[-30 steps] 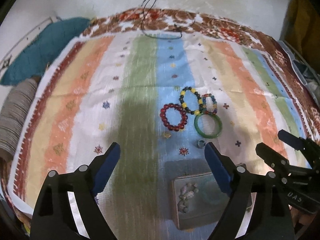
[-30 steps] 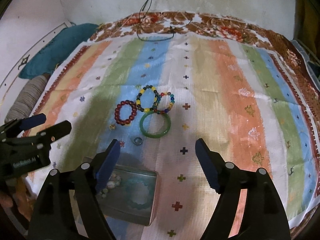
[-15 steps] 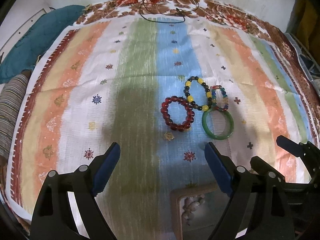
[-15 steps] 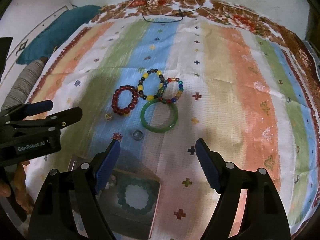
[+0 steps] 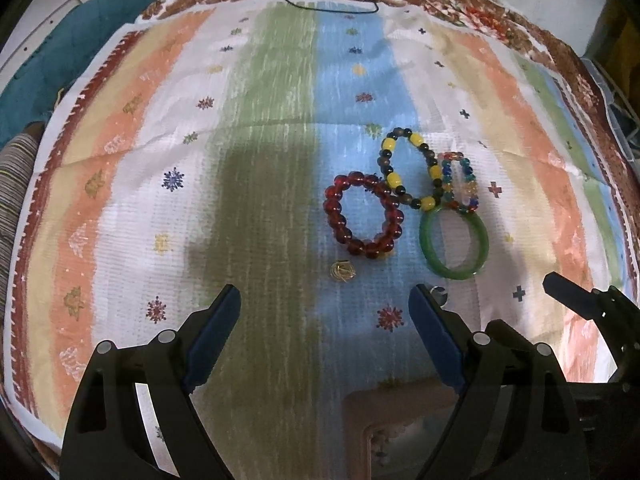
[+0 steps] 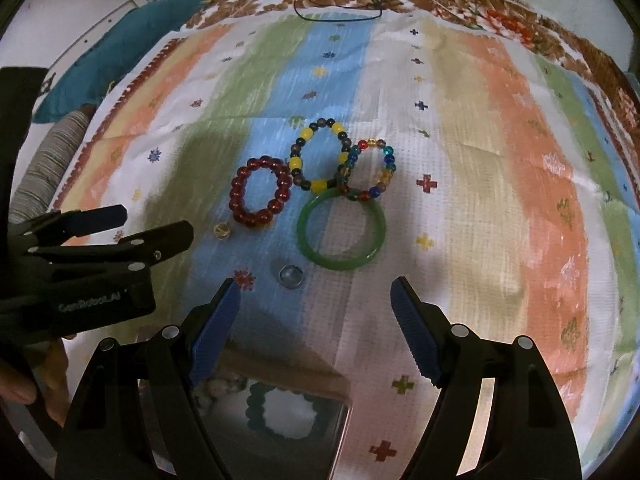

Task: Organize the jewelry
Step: 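Move the left gripper to the small gold pendant and close on it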

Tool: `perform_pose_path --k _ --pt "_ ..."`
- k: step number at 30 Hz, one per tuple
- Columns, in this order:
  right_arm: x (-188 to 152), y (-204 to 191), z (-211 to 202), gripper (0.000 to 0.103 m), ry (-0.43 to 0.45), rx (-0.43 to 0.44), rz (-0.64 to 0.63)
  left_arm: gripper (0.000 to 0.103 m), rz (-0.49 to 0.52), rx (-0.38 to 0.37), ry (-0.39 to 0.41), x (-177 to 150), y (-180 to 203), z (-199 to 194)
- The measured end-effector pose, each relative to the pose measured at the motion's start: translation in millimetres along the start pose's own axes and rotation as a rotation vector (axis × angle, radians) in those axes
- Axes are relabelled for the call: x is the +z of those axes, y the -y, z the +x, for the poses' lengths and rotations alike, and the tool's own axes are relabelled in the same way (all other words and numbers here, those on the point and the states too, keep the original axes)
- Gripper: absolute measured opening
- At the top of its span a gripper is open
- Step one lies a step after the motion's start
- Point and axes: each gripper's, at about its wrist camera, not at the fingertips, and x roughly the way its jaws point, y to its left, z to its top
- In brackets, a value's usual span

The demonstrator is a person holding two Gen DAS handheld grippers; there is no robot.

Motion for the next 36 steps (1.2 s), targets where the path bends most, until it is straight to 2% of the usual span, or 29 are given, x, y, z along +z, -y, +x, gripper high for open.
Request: perform_pose_path --k 10,18,21,23,26,28,33,36 --pt "5 -3 20 0.078 -0.049 0.0 -0.007 0.083 -0.017 -0.021 -0.045 10 -5 24" --pt "10 -3 37 0.077 -0.092 0.01 0.01 0.081 0.012 -0.018 -0.074 12 1 41" --pt "10 -3 43 0.068 -0.11 0.015 0.014 0.073 0.018 -0.011 -0.089 14 1 48" --pt "11 -3 46 0.067 -0.121 0.022 0.021 0.06 0.027 -0.007 -0.104 15 1 53" --pt "11 -3 50 0.066 -0.134 0.024 0.019 0.056 0.059 0.013 -0.108 15 5 59" --pt "11 -5 51 0.058 -0.144 0.033 0.014 0.056 0.074 0.016 -0.111 15 7 62" --pt "14 -11 57 0.05 -0.154 0.034 -0.002 0.053 0.083 0.01 -0.113 17 11 66" --pt "13 -12 63 0.042 -0.17 0.036 -0.001 0.048 0.081 0.011 -0.113 20 11 67"
